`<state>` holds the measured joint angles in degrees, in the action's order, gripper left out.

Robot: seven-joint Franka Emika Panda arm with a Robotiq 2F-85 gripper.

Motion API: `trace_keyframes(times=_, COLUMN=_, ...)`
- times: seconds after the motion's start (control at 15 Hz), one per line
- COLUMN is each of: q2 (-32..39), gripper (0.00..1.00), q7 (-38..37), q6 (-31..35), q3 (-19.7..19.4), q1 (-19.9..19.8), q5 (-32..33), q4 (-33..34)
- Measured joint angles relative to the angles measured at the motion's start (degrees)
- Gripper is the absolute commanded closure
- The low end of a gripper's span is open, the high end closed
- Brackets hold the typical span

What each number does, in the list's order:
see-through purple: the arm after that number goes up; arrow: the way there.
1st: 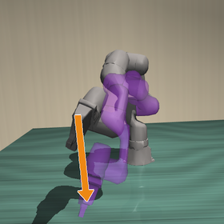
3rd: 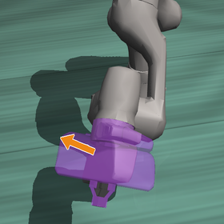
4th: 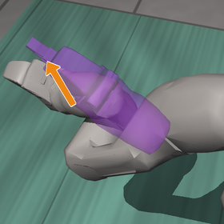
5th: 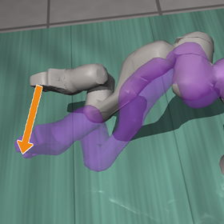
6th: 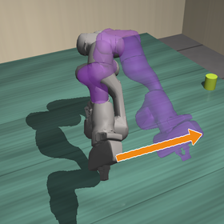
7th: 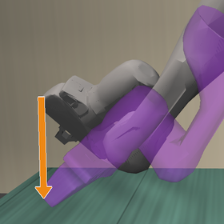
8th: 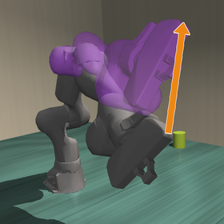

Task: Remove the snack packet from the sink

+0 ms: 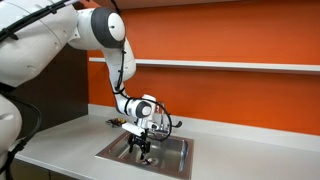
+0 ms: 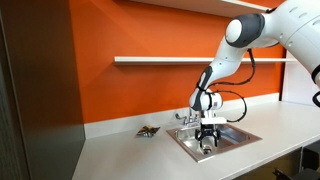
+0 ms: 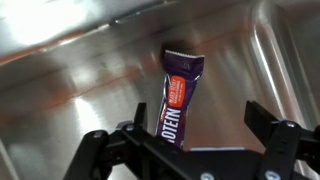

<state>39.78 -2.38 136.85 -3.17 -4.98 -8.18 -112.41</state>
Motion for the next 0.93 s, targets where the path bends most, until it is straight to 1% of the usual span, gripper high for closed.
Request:
trace_keyframes(times=0.4, q2=2.8, gripper=0.00, q7=0.0, q6=0.1, q3=0.0, q1=-0.1, q5=-0.8, q4=1.4)
trace_keyframes(times=0.93, q2=2.9, gripper=0.00, q7=0.0, q6=0.1, q3=0.0, q1=-0.1, q5=-0.8, q4=1.4)
